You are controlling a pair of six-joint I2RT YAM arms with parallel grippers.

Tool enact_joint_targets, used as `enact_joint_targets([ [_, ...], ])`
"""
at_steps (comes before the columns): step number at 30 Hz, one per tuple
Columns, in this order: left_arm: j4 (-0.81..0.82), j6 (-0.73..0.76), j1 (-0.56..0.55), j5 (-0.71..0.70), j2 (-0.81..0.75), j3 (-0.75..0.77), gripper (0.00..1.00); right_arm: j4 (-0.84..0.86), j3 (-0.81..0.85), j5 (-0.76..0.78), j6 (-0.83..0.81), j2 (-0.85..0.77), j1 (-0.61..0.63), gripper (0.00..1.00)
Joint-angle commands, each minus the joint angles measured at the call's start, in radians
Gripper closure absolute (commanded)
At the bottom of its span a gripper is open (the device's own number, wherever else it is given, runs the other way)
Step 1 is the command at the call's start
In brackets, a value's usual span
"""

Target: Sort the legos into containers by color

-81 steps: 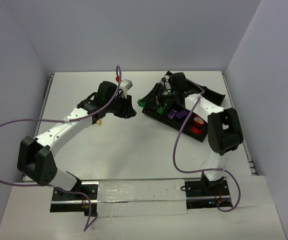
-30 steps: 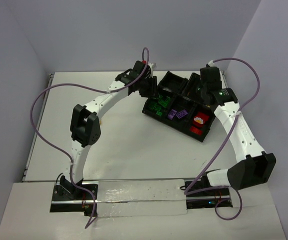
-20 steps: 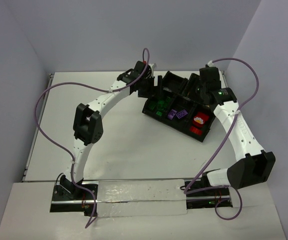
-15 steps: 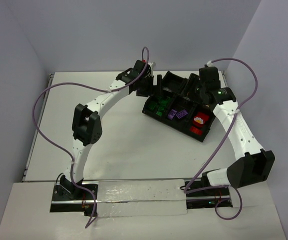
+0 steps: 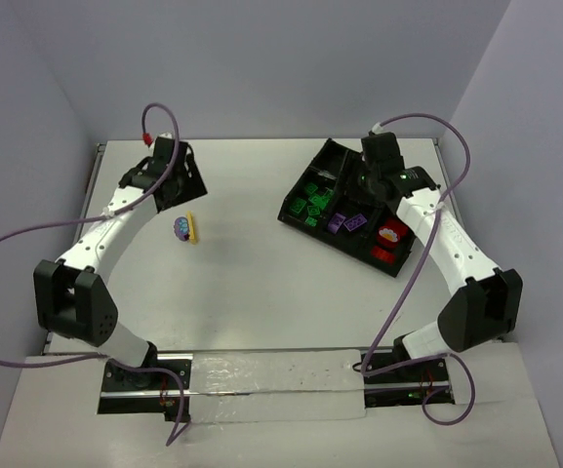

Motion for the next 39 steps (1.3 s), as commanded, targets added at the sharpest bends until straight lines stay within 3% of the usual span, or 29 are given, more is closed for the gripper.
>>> enact_joint_targets([
  [1, -0.052, -0.053, -0.01, -0.07, -0.041, -0.146, 0.23, 0.043, 0.06, -0.001, -0.003, 0.03, 0.014, 0.27],
  [5, -0.047, -0.091, -0.01, -0.022, -0.013, -0.235, 0.24, 0.034, 0.093, -0.001, -0.008, 0.06, 0.026, 0.27],
  [11, 0.025, -0.1, -0.009, 0.002, 0.047, -0.302, 0.37, 0.027, 0.115, -0.009, -0.011, 0.077, 0.032, 0.27],
  [18, 0.082, -0.052, -0.007, -0.003, 0.194, -0.256, 0.46, 0.013, 0.143, -0.026, -0.02, 0.097, 0.037, 0.27],
  [29, 0.152, 0.019, 0.034, -0.034, 0.269, -0.226, 0.49, -0.008, 0.184, -0.038, -0.01, 0.109, 0.046, 0.27],
  [32, 0.165, 0.047, 0.039, -0.03, 0.3, -0.19, 0.62, -0.009, 0.21, -0.057, -0.003, 0.127, 0.046, 0.27],
  [39, 0.161, 0.041, 0.041, -0.048, 0.352, -0.146, 0.63, -0.022, 0.243, -0.065, -0.014, 0.161, 0.046, 0.27],
])
